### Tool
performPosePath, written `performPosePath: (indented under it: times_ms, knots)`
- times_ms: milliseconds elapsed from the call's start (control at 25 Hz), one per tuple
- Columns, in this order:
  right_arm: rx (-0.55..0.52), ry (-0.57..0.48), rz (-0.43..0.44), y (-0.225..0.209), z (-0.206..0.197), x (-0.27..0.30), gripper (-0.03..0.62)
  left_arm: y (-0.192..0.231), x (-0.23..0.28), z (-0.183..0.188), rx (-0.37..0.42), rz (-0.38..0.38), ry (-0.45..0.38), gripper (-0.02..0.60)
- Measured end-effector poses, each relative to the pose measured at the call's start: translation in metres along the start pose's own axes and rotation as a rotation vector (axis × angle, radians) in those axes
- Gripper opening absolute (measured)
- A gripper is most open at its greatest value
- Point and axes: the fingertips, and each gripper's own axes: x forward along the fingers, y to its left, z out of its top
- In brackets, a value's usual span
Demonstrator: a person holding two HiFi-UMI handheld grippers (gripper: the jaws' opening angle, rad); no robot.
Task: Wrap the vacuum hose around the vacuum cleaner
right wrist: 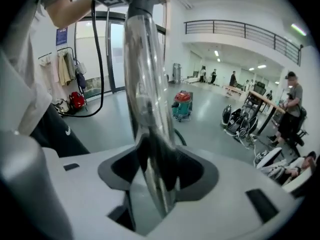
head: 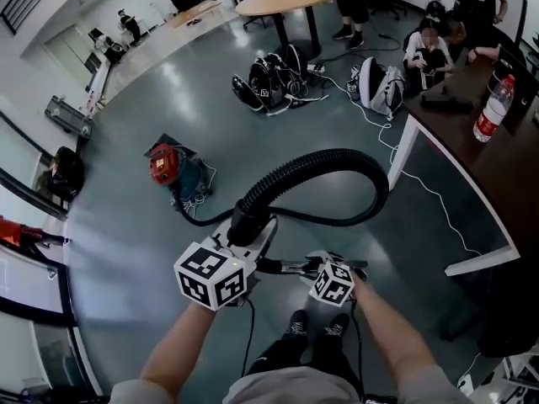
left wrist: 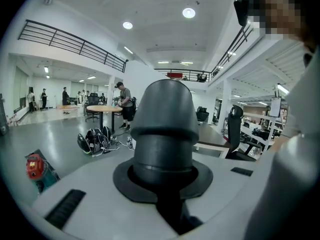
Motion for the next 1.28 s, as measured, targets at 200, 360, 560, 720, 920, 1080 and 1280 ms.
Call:
performPosePath:
  times_ms: [200, 360, 560, 720, 920, 1080, 1280]
  knots:
    - [-0.118, 0.049, 0.018, 0.0, -0.004, -0.004, 0.155, 0.023, -0.007, -0.009, -0.07, 0.035, -0.022, 0.062]
    - [-0.142, 0.127, 0.029, -0.004, -0.01, -0.016, 0.15, 0.058, -0.007, -0.02, -0.139, 0.049, -0.032, 0.063]
    - [-0.194, 0.285, -0.022, -0.026, -0.007, -0.029, 0.15, 0.107, -0.013, -0.042, -0.229, 0.028, -0.048, 0.066]
    - [-0.222, 0.371, -0.048, -0.04, 0.011, -0.031, 0.149, 0.153, -0.017, -0.061, -0.318, -0.004, -0.036, 0.082]
    - [-0.228, 0.425, -0.077, -0.052, 0.039, -0.018, 0.149, 0.195, -0.021, -0.07, -0.298, -0.067, 0.009, 0.119]
    - [-0.249, 0.474, -0.081, -0.061, 0.054, -0.006, 0.149, 0.218, -0.028, -0.078, -0.159, -0.113, 0.079, 0.2]
    - [-0.302, 0.513, -0.053, -0.068, 0.08, 0.012, 0.149, 0.25, -0.048, -0.098, -0.165, -0.133, 0.149, 0.248]
